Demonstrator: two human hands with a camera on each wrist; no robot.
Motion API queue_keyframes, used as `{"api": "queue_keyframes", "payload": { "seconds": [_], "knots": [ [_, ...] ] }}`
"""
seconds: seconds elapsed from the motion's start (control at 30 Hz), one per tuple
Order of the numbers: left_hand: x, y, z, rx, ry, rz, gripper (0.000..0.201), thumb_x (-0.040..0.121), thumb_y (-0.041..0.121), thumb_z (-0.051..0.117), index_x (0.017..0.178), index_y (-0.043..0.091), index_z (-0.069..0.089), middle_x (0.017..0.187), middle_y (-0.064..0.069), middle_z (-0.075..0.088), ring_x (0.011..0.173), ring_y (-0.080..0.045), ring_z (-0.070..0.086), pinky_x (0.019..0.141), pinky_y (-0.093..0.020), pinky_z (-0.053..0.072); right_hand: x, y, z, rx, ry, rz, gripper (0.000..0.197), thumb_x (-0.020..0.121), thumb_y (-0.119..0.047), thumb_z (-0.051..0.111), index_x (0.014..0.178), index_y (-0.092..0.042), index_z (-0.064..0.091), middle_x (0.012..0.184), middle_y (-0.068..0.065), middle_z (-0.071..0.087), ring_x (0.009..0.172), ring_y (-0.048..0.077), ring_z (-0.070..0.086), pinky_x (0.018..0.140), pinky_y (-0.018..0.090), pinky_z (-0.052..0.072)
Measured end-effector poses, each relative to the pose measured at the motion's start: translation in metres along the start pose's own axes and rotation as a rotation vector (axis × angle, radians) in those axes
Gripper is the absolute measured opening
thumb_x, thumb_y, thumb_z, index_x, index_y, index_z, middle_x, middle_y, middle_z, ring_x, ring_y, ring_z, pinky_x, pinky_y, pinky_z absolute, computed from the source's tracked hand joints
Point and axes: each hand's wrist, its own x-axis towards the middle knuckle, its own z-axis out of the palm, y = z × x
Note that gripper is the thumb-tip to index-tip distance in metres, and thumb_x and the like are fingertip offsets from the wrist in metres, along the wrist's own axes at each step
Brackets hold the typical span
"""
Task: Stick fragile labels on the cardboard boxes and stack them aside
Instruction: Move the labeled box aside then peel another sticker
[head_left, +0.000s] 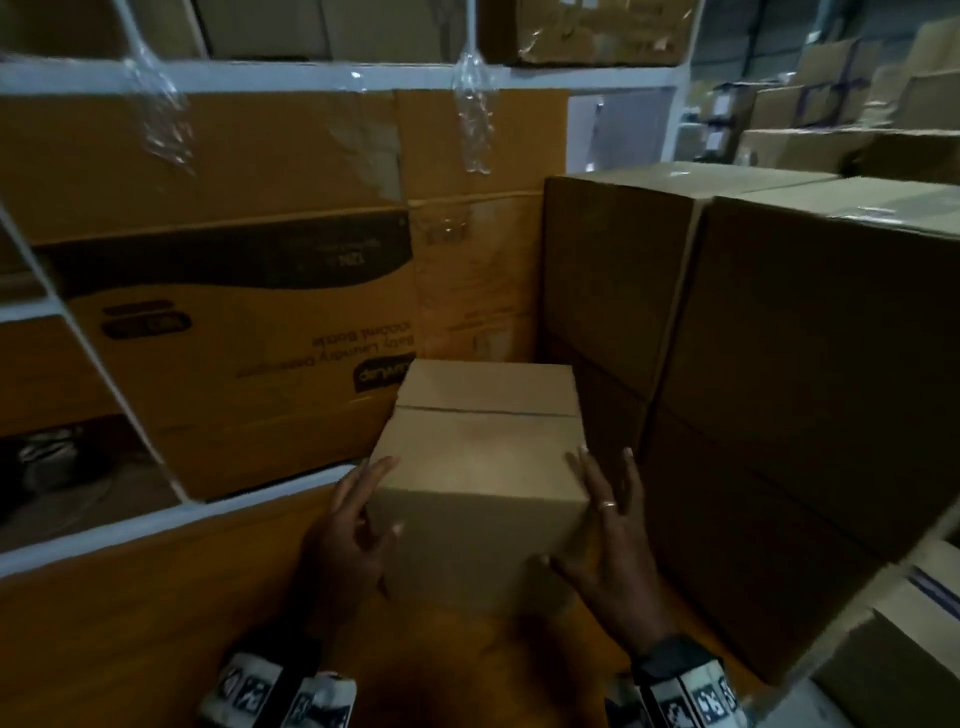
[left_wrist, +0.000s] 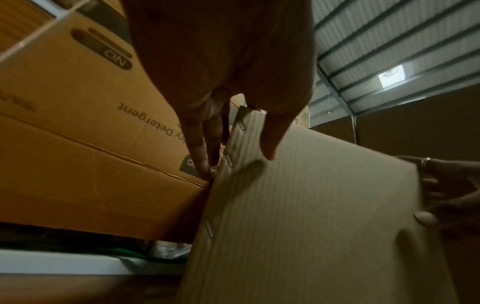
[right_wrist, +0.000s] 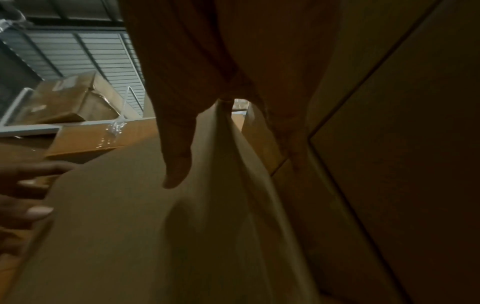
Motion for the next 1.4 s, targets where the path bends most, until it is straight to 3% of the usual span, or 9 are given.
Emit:
{"api": "queue_keyframes", "payload": {
  "seconds": [0.03,0.13,0.33,0.47,0.57,0.63,0.93,1.17,1.4],
  "knots": [
    [-0.004,0.003,0.0,0.038,-0.015,-0.004,0.067,0.086,0.047,0.066,0.149,0.043,0.043,0.158,0.019,0.038,0.141,-0.012,0.043,0.108,-0.04,0.049,0.003,0.003,0.004,0.069,-0.022,-0.019,0.118,0.07,-0.016,0.092,0.152,-0.059,0.02,0.17,-0.016,-0.01,0.152,-0.007,-0.008,0.123,0.039,0.017],
    [-0.015,0.023,0.003,0.13,0.018,-0.038,0.076,0.081,0.05,0.074,0.149,0.043,0.041,0.156,0.013,0.043,0.138,-0.007,0.042,0.107,-0.032,0.046,0.006,0.019,0.011,0.151,-0.01,-0.068,0.105,0.075,-0.01,0.088,0.153,-0.05,0.03,0.168,-0.009,0.021,0.155,0.004,0.015,0.124,0.045,0.031],
    [-0.057,0.072,-0.031,0.214,0.149,-0.155,0.084,0.08,0.015,0.084,0.146,0.047,0.043,0.147,0.026,0.039,0.129,0.006,0.041,0.1,-0.011,0.043,-0.002,0.009,0.003,0.244,-0.128,-0.187,0.095,0.078,-0.024,0.086,0.15,-0.053,0.032,0.165,-0.007,0.029,0.152,0.018,0.03,0.113,0.054,0.044],
    [-0.101,0.099,-0.078,0.289,0.21,-0.197,0.089,0.078,0.011,0.085,0.148,0.047,0.043,0.15,0.016,0.044,0.125,0.002,0.051,0.093,-0.024,0.058,-0.019,-0.023,0.017,0.352,-0.218,-0.301,0.09,0.082,-0.02,0.082,0.154,-0.041,0.033,0.161,-0.012,0.034,0.151,0.023,0.034,0.107,0.061,0.047],
    [-0.14,0.108,-0.11,0.371,0.284,-0.283,0.092,0.078,0.009,0.085,0.148,0.048,0.042,0.152,0.011,0.044,0.134,-0.014,0.05,0.099,-0.042,0.057,-0.032,-0.048,0.039,0.367,-0.303,-0.348,0.091,0.081,-0.017,0.082,0.155,-0.037,0.034,0.162,-0.005,0.036,0.15,0.027,0.036,0.102,0.062,0.05],
    [-0.167,0.112,-0.13,0.396,0.329,-0.334,0.094,0.077,0.008,0.085,0.148,0.05,0.041,0.153,0.01,0.044,0.137,-0.018,0.048,0.1,-0.047,0.056,-0.046,-0.068,0.054,0.4,-0.358,-0.372,0.092,0.08,-0.016,0.08,0.155,-0.039,0.032,0.163,-0.004,0.034,0.149,0.028,0.036,0.101,0.061,0.052],
    [-0.277,0.085,-0.228,0.401,0.435,-0.383,0.096,0.073,0.006,0.087,0.144,0.055,0.044,0.148,0.013,0.051,0.124,-0.013,0.057,0.088,-0.037,0.062,-0.129,-0.152,0.128,0.411,-0.457,-0.446,0.09,0.084,-0.013,0.078,0.154,-0.044,0.031,0.163,-0.011,0.031,0.151,0.025,0.033,0.105,0.06,0.05],
    [-0.317,0.029,-0.291,0.349,0.372,-0.323,0.094,0.075,0.01,0.086,0.146,0.055,0.041,0.147,0.017,0.046,0.123,-0.01,0.056,0.089,-0.031,0.061,-0.182,-0.202,0.177,0.277,-0.479,-0.399,0.077,0.083,-0.047,0.064,0.149,-0.063,0.026,0.169,-0.004,0.014,0.15,0.031,0.029,0.104,0.068,0.046],
    [-0.322,-0.018,-0.304,0.304,0.293,-0.259,0.089,0.082,0.009,0.08,0.149,0.049,0.039,0.149,0.004,0.051,0.122,-0.012,0.058,0.086,-0.035,0.063,-0.197,-0.209,0.205,0.202,-0.38,-0.366,0.081,0.089,-0.025,0.073,0.151,-0.056,0.031,0.167,0.004,0.023,0.147,0.032,0.035,0.104,0.06,0.05]
  ]
}}
